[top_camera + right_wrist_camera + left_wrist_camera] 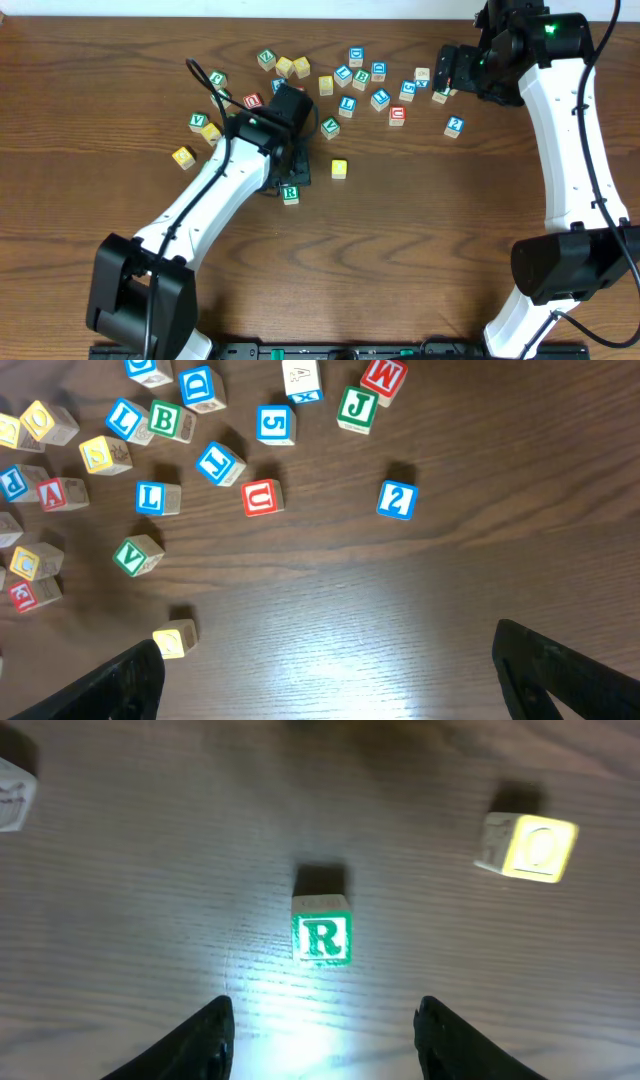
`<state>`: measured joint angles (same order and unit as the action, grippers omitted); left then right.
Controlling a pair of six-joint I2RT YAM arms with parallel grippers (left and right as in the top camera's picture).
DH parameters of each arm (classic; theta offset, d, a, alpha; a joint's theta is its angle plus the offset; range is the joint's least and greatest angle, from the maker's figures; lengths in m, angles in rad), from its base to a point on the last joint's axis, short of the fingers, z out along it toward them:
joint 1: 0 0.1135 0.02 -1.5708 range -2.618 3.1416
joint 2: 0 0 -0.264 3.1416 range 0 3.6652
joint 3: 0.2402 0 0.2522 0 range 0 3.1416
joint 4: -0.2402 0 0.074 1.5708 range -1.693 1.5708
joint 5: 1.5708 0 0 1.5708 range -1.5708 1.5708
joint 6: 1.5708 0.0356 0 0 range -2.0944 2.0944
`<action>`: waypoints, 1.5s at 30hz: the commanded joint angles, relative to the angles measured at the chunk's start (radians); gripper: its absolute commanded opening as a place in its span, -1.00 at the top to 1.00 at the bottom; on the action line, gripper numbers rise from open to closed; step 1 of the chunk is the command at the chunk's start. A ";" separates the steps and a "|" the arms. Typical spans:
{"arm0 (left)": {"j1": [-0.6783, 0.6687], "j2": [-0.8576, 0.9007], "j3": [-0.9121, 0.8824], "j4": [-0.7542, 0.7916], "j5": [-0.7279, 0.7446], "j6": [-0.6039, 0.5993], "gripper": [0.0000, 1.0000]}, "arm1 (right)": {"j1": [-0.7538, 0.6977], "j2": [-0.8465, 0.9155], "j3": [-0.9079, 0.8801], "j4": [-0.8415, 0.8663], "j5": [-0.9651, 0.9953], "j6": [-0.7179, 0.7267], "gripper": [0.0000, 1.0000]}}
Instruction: Spell out ROBOT
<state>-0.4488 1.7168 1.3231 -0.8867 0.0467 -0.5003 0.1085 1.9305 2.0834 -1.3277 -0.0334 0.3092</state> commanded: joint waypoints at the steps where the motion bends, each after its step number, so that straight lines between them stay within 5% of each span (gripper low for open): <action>1: -0.002 0.017 -0.054 0.033 -0.001 -0.034 -0.14 | -0.002 -0.021 -0.006 -0.008 -0.003 -0.011 -0.99; 18: -0.050 0.050 -0.138 0.169 -0.007 0.010 -0.34 | -0.002 -0.021 -0.006 -0.024 -0.003 -0.011 -0.98; 45: -0.052 0.145 -0.138 0.190 0.005 0.018 -0.28 | -0.002 -0.021 -0.006 -0.023 -0.003 -0.011 -0.98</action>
<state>-0.5011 1.8538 1.1969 -0.6983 0.0536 -0.4965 0.1085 1.9308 2.0834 -1.3491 -0.0334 0.3088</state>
